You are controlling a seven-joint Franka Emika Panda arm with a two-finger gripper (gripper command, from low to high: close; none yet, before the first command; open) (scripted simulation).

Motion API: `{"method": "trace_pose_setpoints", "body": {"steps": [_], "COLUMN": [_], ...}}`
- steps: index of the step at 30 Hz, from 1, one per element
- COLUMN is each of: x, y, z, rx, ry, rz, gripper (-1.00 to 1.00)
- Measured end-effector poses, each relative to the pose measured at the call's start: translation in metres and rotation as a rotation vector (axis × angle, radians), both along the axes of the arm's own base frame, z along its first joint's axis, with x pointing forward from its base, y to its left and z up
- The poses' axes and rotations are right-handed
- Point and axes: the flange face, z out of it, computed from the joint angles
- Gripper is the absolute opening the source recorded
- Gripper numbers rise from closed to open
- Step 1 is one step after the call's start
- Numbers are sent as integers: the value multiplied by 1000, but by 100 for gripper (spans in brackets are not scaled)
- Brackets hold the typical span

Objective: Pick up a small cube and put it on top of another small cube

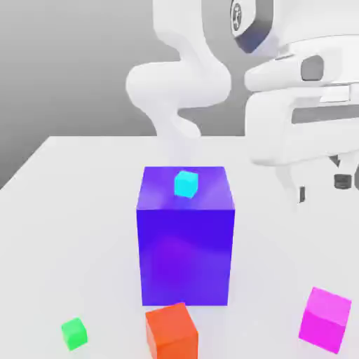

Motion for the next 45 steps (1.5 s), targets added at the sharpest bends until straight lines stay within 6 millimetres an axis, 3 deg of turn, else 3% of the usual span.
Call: {"method": "trace_pose_setpoints", "body": {"steps": [2,8,12,13,20,24,25,28,32,38,40,41,42,45], "x": [-7,-36,-41,-42,-42,-42,-36,-8,8,-6,-14,-19,-23,-23], "y": [22,59,64,64,64,64,52,-22,-122,-270,-320,-345,-357,-357], "z": [-37,-148,-207,-220,-222,-176,-167,-158,-150,-142,-157,-173,-186,-186], "rx": [-25,-91,-98,-98,-99,-99,-97,-79,-49,11,34,46,50,50], "ry": [49,195,216,217,218,218,220,229,239,245,245,244,244,244], "rz": [80,272,301,302,303,303,265,41,-247,-684,-832,-907,-945,-945], "gripper": [0,0,0,-100,-100,-100,-100,-100,-100,-100,-100,-100,100,100]}}
